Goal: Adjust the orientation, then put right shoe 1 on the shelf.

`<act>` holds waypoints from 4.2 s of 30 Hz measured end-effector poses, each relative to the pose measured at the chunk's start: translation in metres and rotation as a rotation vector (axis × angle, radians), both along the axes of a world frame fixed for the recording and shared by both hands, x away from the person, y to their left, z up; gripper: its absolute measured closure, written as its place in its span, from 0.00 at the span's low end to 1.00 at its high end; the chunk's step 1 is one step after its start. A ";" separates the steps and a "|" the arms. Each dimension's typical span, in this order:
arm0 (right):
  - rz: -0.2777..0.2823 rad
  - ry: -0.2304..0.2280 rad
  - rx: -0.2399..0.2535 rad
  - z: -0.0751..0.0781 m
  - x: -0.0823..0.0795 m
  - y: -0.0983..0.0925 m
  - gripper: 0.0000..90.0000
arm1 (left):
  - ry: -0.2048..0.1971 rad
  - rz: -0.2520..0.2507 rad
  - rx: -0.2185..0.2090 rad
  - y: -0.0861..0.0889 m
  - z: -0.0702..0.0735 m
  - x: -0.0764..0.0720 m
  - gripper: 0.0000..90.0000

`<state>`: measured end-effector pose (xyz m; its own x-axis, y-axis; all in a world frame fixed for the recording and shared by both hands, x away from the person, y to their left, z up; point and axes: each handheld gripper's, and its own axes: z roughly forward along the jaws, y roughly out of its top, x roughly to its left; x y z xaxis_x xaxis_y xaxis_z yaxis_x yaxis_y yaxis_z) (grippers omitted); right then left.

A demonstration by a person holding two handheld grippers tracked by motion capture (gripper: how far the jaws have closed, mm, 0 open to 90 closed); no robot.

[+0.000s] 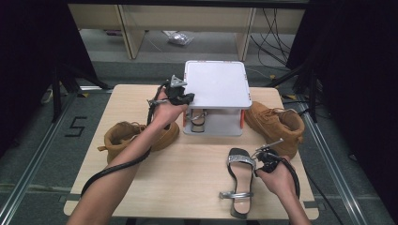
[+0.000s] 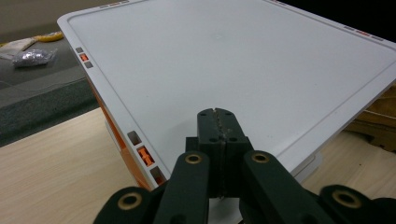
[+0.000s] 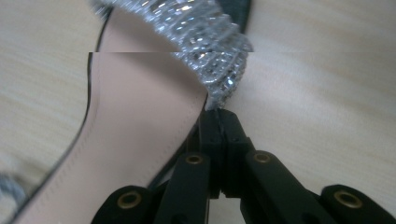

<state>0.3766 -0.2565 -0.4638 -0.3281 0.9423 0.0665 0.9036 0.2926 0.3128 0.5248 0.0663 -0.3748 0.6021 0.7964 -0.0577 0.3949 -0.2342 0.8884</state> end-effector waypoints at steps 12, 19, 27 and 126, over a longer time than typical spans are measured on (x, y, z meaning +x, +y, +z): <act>-0.013 -0.008 -0.009 0.002 0.015 0.007 1.00 | 0.005 -0.007 0.021 0.001 0.001 0.000 1.00; -0.032 -0.005 0.025 0.017 0.007 0.004 0.78 | -0.002 -0.001 -0.001 0.000 0.000 0.000 1.00; -0.012 0.021 0.067 0.028 -0.005 0.005 0.63 | 0.003 -0.010 0.021 0.001 0.001 0.000 1.00; 0.012 0.245 -0.125 -0.007 0.004 0.047 0.42 | 0.011 -0.015 0.017 0.001 0.001 0.001 1.00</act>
